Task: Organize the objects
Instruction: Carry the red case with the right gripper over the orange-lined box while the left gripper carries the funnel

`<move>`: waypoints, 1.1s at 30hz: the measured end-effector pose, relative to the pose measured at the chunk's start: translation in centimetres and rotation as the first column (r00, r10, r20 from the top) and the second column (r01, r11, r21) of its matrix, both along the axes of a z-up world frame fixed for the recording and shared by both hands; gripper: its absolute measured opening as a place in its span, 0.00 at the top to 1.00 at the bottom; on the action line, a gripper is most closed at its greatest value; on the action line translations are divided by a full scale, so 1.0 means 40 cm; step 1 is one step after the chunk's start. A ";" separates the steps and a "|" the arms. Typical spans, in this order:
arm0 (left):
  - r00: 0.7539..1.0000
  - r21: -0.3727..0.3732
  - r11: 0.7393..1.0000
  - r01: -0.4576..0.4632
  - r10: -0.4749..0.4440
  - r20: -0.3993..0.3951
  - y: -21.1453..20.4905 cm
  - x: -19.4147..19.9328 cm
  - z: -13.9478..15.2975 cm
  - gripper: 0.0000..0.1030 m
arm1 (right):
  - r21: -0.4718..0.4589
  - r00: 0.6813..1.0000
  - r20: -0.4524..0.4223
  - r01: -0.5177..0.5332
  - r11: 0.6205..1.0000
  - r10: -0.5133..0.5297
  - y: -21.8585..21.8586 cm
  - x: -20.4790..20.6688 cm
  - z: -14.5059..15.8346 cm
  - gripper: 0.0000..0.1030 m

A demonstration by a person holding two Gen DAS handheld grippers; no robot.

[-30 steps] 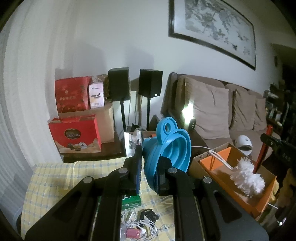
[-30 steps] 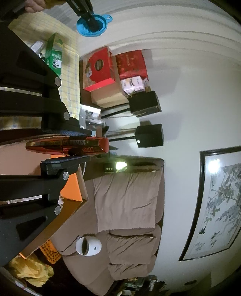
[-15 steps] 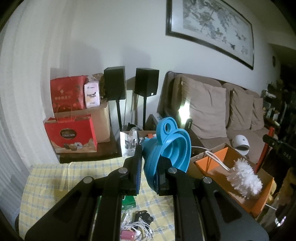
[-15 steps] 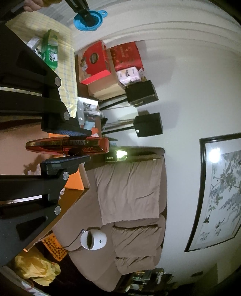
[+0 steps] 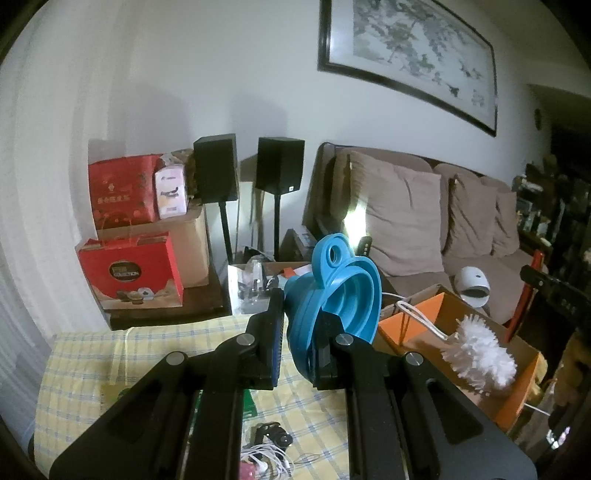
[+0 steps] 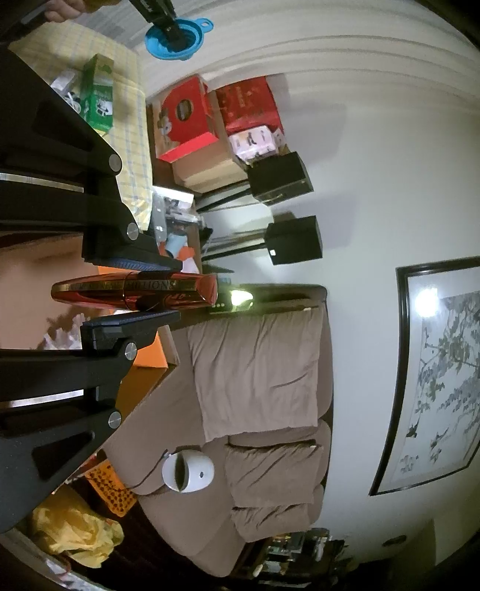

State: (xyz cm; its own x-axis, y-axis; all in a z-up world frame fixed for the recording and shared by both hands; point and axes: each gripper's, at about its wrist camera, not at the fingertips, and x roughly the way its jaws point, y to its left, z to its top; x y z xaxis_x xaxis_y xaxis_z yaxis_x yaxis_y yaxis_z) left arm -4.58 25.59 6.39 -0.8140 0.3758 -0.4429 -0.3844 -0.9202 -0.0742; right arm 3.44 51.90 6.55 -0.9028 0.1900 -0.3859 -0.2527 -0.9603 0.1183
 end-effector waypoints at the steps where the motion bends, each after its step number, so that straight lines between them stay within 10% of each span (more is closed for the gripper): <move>1: 1.000 0.000 1.000 0.003 -0.003 0.000 0.003 0.001 0.000 0.90 | -0.001 1.000 0.000 0.004 1.000 -0.004 0.005 0.001 0.001 0.81; 33: 0.992 -0.007 0.992 0.124 -0.124 0.002 0.131 0.016 0.003 0.90 | -0.021 0.997 0.002 0.078 0.997 -0.078 0.081 0.029 0.002 0.81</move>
State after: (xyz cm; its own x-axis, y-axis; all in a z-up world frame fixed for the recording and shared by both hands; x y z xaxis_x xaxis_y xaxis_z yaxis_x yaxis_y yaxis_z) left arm -3.93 30.84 6.53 -0.7606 0.4708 -0.4470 -0.4957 -0.8658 -0.0683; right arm 4.61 55.13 6.64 -0.8852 0.2515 -0.3914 -0.3265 -0.9351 0.1376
